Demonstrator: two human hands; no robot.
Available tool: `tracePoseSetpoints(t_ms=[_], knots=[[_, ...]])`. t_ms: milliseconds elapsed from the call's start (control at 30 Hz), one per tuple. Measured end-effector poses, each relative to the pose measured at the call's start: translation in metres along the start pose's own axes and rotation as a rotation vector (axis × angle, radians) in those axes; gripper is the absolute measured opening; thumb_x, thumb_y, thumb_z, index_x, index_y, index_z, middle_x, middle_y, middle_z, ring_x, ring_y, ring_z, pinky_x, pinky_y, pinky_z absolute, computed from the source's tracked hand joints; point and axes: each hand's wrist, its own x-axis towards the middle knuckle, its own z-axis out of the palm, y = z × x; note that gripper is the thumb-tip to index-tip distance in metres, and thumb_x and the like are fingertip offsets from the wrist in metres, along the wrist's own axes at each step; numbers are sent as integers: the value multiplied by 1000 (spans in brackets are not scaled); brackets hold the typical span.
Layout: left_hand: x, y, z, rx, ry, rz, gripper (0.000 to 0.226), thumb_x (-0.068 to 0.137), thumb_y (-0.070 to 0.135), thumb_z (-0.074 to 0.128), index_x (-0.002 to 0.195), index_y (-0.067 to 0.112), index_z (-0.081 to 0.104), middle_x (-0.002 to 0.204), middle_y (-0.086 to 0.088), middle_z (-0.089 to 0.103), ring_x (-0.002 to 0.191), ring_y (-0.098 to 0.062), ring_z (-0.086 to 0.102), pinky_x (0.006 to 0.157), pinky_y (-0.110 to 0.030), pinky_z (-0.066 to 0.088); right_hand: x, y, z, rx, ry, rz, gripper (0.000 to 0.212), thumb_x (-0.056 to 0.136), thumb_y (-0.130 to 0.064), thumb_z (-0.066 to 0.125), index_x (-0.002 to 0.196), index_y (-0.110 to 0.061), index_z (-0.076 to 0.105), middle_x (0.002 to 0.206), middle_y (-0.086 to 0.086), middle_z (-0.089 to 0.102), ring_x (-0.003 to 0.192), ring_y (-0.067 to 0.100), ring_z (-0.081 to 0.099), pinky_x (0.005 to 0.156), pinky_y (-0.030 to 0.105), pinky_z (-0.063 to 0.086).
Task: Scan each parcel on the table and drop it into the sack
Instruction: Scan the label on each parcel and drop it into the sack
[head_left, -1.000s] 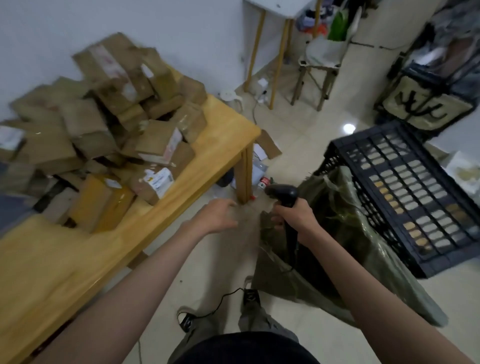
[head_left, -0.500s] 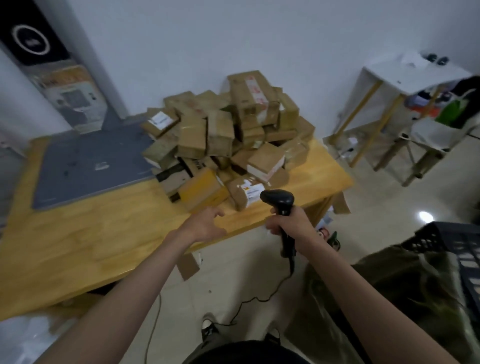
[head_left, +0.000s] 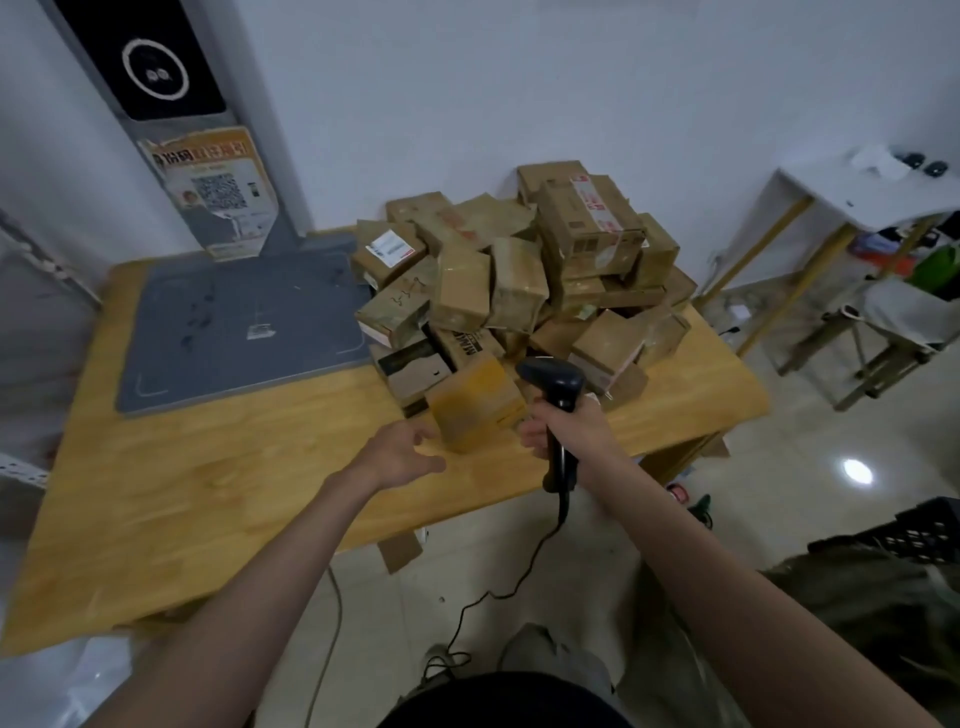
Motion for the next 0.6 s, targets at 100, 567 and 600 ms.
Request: tracePoseSetpoints(t_ms=[100, 567, 600], knots=[[11, -6, -2, -19, -19, -33, 61, 84, 40, 73, 139, 20, 53, 139, -3, 54, 121, -20, 55, 98, -35, 48, 22, -11, 11, -121, 44, 9, 10, 92, -9, 65, 100, -3, 66, 74, 13, 68, 63, 23, 62, 59, 34, 55], [90, 10, 1, -340, -55, -238, 71, 92, 39, 67, 148, 9, 37, 138, -9, 52, 125, -26, 50, 92, -25, 40, 129, -28, 36, -369, 48, 116, 22, 93, -20, 67, 113, -11, 64, 95, 13, 63, 96, 34, 61, 83, 47, 55], [94, 11, 5, -374, -61, -243, 67, 93, 36, 66, 148, 12, 37, 141, -8, 49, 129, -26, 48, 92, -24, 38, 133, -27, 36, -372, 40, 125, 19, 93, -20, 67, 111, -12, 64, 93, 12, 63, 95, 34, 62, 88, 51, 56]])
